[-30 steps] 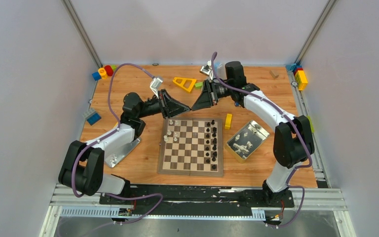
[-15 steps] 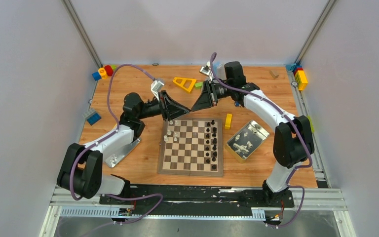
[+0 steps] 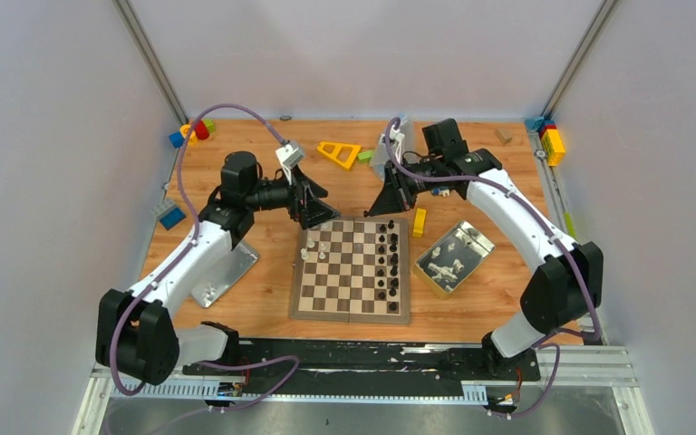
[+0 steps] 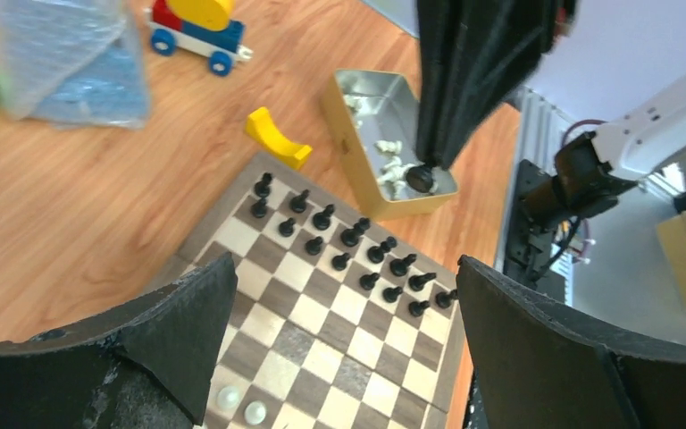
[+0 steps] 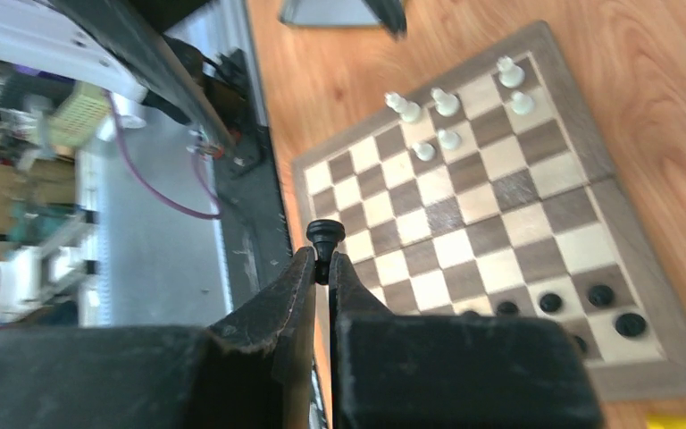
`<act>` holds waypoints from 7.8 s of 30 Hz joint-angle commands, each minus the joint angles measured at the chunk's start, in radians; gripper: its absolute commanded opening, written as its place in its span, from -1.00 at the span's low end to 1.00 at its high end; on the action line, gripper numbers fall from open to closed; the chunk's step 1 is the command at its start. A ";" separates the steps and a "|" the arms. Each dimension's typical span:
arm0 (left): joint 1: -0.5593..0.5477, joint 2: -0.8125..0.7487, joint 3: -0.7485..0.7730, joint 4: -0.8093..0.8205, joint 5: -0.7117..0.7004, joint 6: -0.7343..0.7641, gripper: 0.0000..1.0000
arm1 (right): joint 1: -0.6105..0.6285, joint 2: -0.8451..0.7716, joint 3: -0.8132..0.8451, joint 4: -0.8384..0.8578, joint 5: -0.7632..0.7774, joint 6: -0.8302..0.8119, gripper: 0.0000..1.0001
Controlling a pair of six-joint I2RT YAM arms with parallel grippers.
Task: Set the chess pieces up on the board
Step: Place the chess piece on the chessboard, then reset both arms
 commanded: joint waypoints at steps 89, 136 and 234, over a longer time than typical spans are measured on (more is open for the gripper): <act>0.163 -0.092 0.353 -0.770 -0.567 0.356 1.00 | 0.779 0.190 -0.163 -0.353 1.051 -0.361 -0.77; 0.163 -0.100 0.343 -0.764 -0.563 0.360 1.00 | 0.779 0.193 -0.151 -0.346 1.025 -0.358 -0.67; 0.197 -0.515 -0.115 -0.348 -0.951 0.434 1.00 | -0.506 -0.737 -0.621 0.440 0.675 -0.007 0.99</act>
